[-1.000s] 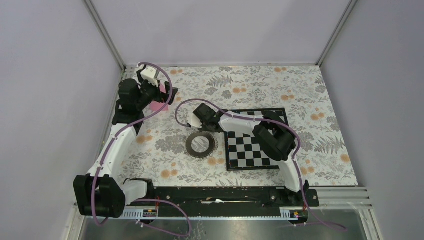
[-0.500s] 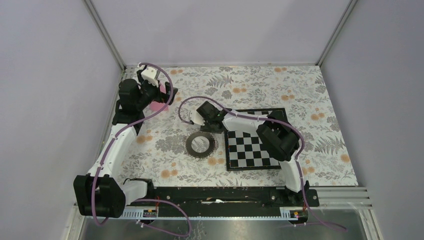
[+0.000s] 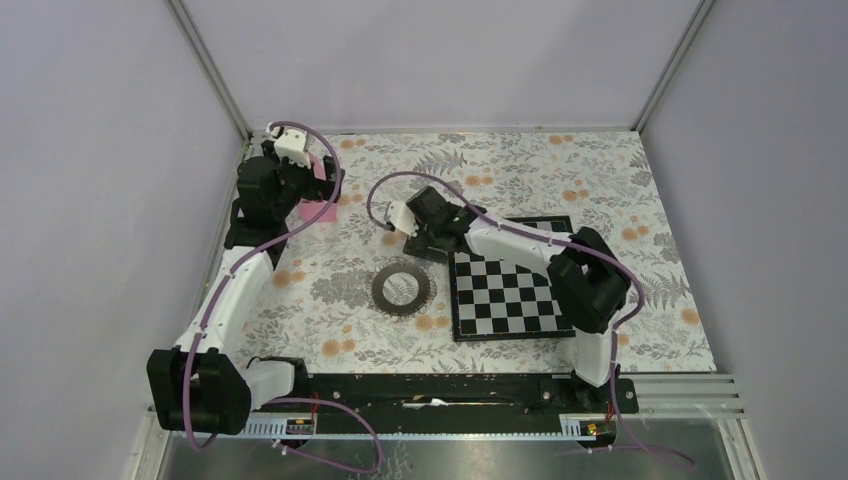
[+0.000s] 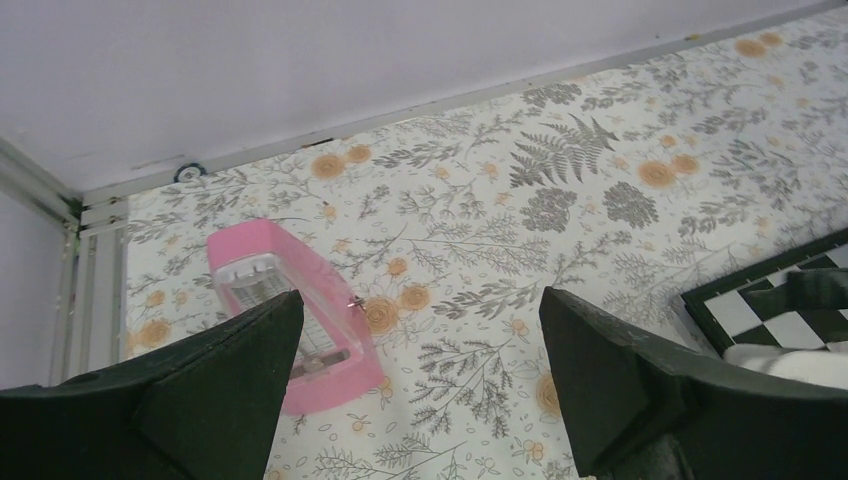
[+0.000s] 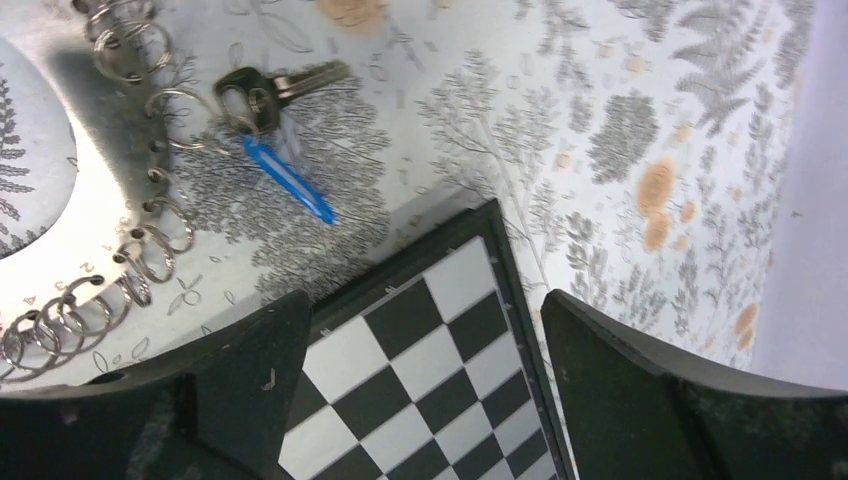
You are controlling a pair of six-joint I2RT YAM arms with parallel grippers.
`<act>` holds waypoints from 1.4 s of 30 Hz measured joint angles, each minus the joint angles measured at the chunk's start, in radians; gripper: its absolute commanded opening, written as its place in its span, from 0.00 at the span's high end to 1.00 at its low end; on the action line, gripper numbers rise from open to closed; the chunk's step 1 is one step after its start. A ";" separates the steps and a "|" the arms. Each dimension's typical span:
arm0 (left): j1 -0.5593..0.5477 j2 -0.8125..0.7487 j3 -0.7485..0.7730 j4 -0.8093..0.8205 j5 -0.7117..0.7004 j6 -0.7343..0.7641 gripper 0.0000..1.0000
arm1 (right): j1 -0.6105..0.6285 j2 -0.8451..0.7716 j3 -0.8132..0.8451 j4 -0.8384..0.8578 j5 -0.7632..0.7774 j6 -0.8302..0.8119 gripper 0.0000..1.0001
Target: Put the keys on the keyring
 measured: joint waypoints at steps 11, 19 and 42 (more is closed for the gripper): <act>0.000 0.008 0.009 0.077 -0.071 -0.048 0.01 | -0.174 -0.227 0.000 0.004 -0.062 0.129 0.00; 0.000 0.011 -0.051 0.219 -0.008 -0.079 0.01 | -0.326 -0.494 -0.130 0.073 -0.065 0.263 0.01; 0.006 -0.066 -0.163 0.201 0.186 -0.055 0.01 | -0.532 -1.041 -0.715 0.461 0.046 0.419 0.00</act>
